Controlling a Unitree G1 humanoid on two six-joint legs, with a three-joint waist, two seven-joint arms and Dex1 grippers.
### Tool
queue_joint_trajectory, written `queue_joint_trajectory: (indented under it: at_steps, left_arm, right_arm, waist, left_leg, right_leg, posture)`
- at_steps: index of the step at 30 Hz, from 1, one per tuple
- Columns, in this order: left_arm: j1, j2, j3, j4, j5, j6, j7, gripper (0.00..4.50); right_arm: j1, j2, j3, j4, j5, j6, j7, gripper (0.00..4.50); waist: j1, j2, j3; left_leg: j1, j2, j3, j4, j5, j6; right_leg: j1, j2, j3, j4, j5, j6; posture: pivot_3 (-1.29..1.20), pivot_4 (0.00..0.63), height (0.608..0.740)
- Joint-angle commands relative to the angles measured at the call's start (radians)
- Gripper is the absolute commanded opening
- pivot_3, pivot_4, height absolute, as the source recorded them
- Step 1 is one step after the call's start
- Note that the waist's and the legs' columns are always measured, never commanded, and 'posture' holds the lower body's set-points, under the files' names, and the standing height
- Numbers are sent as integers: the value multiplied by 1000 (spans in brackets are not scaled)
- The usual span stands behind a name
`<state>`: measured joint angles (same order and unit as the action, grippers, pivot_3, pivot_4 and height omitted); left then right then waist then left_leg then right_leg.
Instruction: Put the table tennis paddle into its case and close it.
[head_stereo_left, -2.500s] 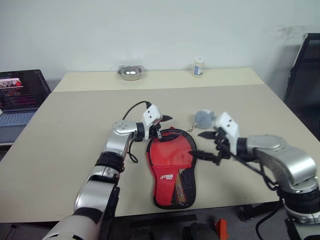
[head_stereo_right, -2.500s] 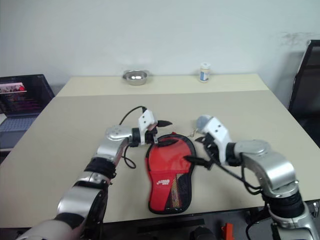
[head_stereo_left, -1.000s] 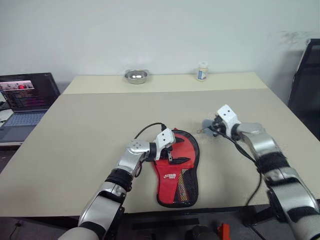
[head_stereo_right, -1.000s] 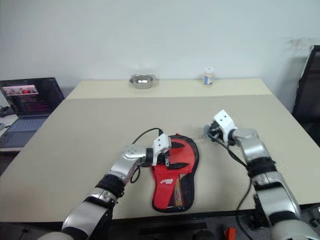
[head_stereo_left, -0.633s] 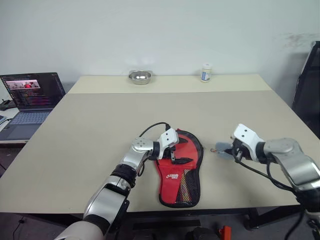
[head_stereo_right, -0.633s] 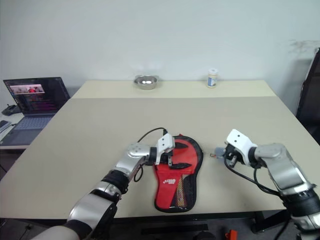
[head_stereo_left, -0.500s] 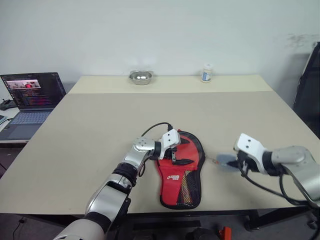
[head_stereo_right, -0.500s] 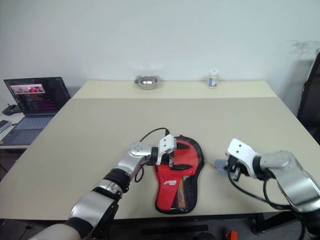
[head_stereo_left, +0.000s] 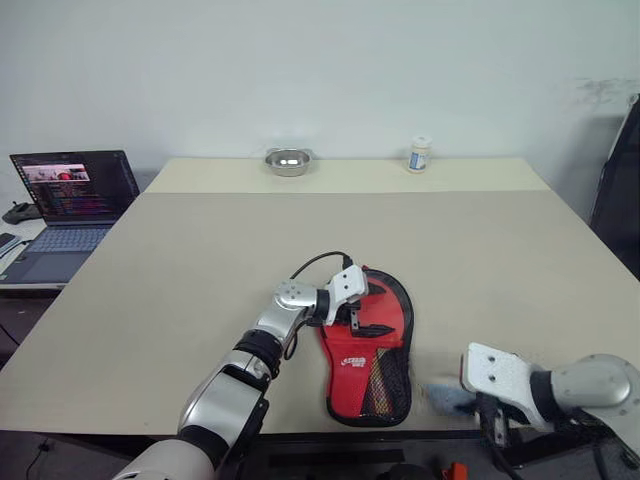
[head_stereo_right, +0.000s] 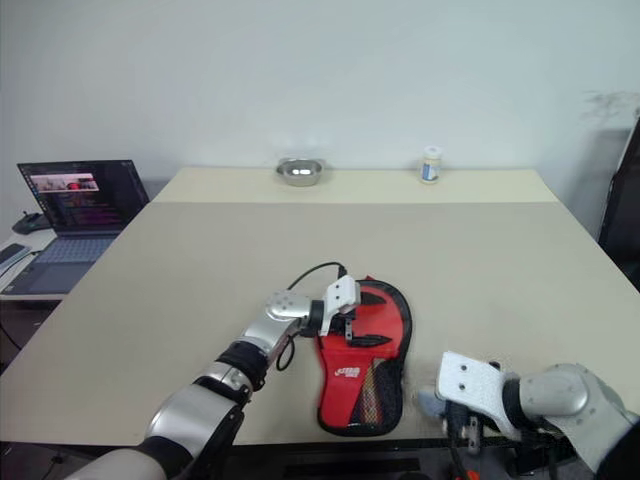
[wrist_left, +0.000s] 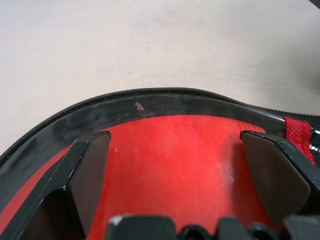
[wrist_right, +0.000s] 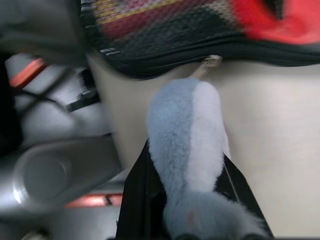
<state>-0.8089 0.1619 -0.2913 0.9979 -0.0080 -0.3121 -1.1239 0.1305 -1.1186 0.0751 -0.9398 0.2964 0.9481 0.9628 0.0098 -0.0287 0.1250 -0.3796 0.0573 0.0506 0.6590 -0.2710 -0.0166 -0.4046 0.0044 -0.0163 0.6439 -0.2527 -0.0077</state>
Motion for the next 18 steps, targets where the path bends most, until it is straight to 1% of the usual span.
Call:
queue_joint_trajectory:
  at_steps: [1,4,9,11,13,15,18]
  left_arm:
    - [63,19,-81,141,134,41,37,4500]
    - [54,12,-82,151,140,38,42,4500]
    - [51,6,-85,157,146,30,42,4500]
    - [51,5,-86,158,147,30,44,4500]
    - [51,6,-85,157,147,29,45,4500]
    - [53,8,-84,155,146,29,48,4500]
    - [59,10,-78,149,141,28,51,4500]
  right_arm:
    - [81,-44,-71,-61,63,-14,58,275]
    - [144,-47,-111,-91,93,-16,55,274]
    - [141,-26,-108,-53,74,-22,-4,273]
    - [141,-33,-118,-41,82,-27,4,989]
    - [139,-41,-143,-39,111,-34,34,1562]
    - [125,-42,-173,-29,143,-27,53,2287]
    - [65,-20,-226,7,217,13,58,3338]
  waist:
    - [-1,0,-1]
    - [0,-1,-2]
    - [0,-1,-2]
    - [-1,-2,-2]
    - [-1,-3,-2]
    - [-1,-4,-1]
    - [-3,-4,-1]
  left_leg:
    - [0,0,0,0,0,0]
    - [5,-1,-1,1,0,0]
    - [7,-8,-3,0,-1,0]
    - [6,-10,-3,-1,-1,1]
    - [6,-11,-3,-1,-1,2]
    - [5,-12,-3,-1,-2,2]
    - [6,-11,-4,-1,-1,2]
  right_leg:
    - [0,-2,0,0,0,0]
    - [0,-7,-1,-1,0,0]
    - [2,-14,-2,-1,-3,2]
    - [2,-17,-2,-1,-3,4]
    - [2,-18,-2,-1,-3,5]
    - [2,-19,-2,-1,-3,5]
    - [2,-19,-3,-1,-3,5]
  posture:
    - [0,150,740]
    - [0,150,740]
    - [0,150,740]
    - [0,150,740]
    - [0,150,740]
    - [0,150,740]
    - [0,150,740]
